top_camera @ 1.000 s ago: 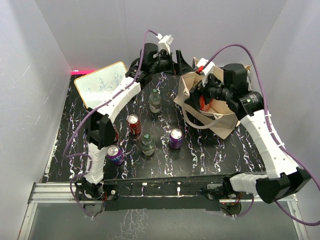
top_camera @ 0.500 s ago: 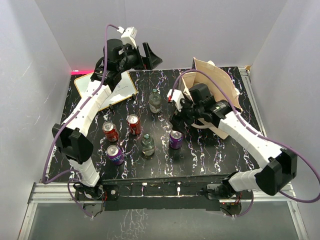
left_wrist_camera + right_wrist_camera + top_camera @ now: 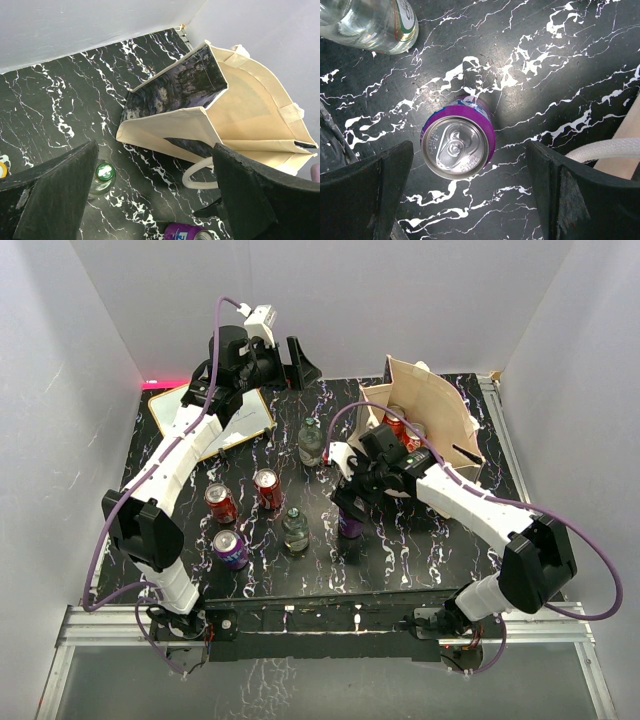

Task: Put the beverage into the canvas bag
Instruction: Pick up the drink from the center of the board.

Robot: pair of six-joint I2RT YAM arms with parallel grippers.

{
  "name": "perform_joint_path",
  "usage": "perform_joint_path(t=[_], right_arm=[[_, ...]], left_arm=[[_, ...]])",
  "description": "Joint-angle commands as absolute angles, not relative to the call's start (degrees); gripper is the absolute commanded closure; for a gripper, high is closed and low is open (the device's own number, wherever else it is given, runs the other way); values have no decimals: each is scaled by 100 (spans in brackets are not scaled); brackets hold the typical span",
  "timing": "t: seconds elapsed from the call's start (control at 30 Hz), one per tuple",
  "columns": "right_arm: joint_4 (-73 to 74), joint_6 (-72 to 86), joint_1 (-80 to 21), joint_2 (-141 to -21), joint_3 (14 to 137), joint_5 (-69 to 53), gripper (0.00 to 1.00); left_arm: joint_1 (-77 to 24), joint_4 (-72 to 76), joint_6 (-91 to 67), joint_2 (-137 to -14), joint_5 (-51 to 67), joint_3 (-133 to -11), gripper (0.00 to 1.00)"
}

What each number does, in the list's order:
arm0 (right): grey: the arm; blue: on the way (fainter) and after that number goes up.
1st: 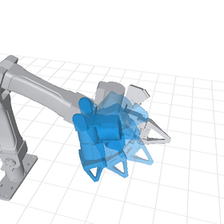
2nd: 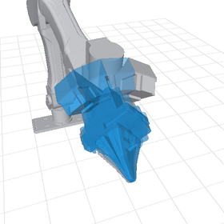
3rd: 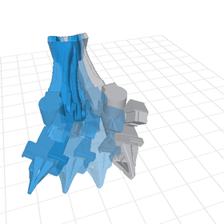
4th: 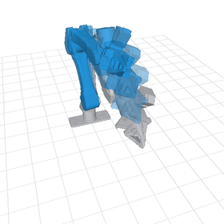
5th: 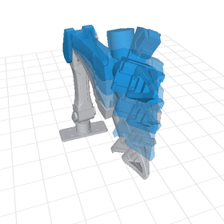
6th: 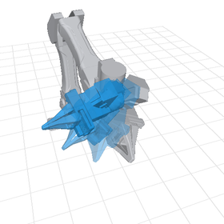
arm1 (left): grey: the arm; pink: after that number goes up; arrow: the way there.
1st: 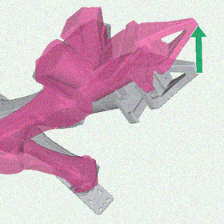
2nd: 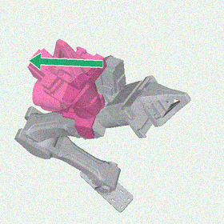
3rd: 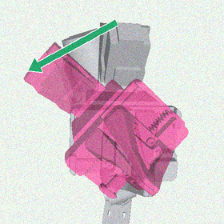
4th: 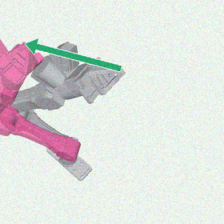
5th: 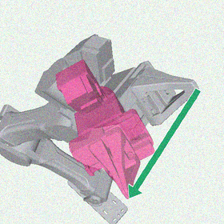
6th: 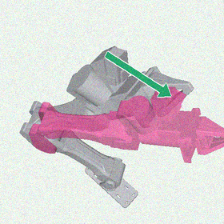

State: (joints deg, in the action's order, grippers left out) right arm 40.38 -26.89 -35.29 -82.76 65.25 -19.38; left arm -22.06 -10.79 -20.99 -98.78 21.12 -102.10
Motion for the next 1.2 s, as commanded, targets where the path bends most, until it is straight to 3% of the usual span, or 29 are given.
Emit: perform_joint_path(t=[0.0, 0.23, 0.63, 0.8, 0.87, 0.97, 1.0, 1.17], right_arm=[[3565, -2663, -3613, -8289, 6379, -1865, 1], [3319, -2690, -3625, -8405, 6097, -1772, 2], [3001, -2611, -3635, -8508, 5953, -2053, 26], [3012, -2547, -3631, -8432, 5995, -2112, 48], [3059, -2500, -3630, -8364, 6104, -2065, 61], [3144, -2348, -3629, -8178, 6438, -1940, 88], [3175, -2280, -3627, -8114, 6566, -1908, 92], [3338, -1994, -3620, -7777, 7436, -1864, 92]], left_arm=[[-2162, -1066, -2105, -9582, 2104, -10196, 4], [-2153, -1020, -2226, -9683, 2180, -10204, 4], [-2147, -1038, -2165, -9703, 2221, -10145, 5], [-2147, -1002, -2145, -9718, 2299, -10092, 7], [-2149, -956, -2115, -9761, 2393, -10096, 11], [-2164, -915, -2116, -9866, 2456, -10162, 15], [-2169, -908, -2126, -9913, 2472, -10194, 15], [-2251, -825, -2116, -10014, 2572, -10275, 16]])
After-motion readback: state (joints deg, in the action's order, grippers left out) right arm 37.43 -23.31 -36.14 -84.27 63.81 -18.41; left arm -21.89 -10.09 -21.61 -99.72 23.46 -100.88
